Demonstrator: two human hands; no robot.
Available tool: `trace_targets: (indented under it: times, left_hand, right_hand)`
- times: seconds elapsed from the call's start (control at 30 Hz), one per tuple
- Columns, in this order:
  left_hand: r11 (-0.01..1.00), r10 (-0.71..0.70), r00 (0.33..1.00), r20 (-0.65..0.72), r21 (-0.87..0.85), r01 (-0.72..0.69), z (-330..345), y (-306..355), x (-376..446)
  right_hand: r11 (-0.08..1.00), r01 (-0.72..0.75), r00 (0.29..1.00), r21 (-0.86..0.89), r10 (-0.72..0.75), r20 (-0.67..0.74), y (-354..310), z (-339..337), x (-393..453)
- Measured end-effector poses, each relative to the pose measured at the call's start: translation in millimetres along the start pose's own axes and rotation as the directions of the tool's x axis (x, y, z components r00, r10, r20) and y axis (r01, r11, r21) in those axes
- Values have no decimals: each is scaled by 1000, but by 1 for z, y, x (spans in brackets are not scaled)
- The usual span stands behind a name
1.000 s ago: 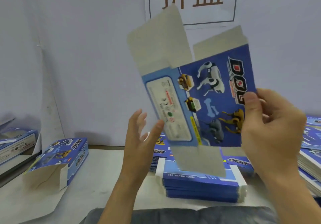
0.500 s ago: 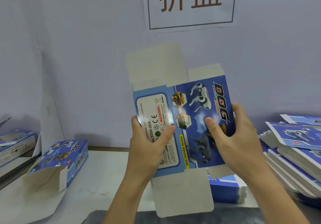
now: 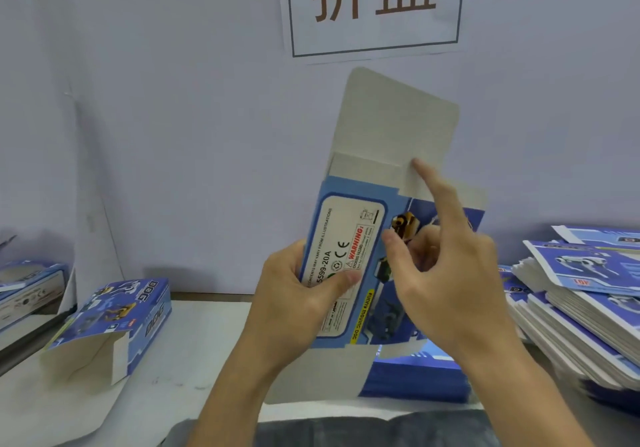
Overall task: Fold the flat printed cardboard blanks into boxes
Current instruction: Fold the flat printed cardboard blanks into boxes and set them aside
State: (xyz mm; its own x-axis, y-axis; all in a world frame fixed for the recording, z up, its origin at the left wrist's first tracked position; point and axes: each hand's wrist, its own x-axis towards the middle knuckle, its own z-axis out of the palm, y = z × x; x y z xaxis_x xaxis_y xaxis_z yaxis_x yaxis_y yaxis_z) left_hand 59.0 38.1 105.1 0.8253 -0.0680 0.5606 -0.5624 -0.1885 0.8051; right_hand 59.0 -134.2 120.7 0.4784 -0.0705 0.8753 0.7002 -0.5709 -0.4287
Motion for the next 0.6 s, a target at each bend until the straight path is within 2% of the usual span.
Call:
trace_targets:
  times: [0.17,0.3,0.43,0.53,0.6]
  left_hand:
    - [1000,-17,1000,15,-9,17,-3,2,-2]
    - [1000,-5,996,87,8,4,-6,7,-5]
    - [995,-54,953,297,-66,77,-14,22,-11]
    - [973,-102,885,454,-140,184,-21,30,-16]
    - [965,-101,871,481,-164,203,-22,32,-17]
  right_hand:
    - [999,-34,999,32,34,12,1,-6,0]
    - [994,-94,995,52,91,48,-10,-14,4]
    - [991,-134,976,3,132,176,-24,-21,6]
    - [989,-122,973,82,103,205,-32,-23,8]
    - [981,-95,975,168,57,214,-37,-26,8]
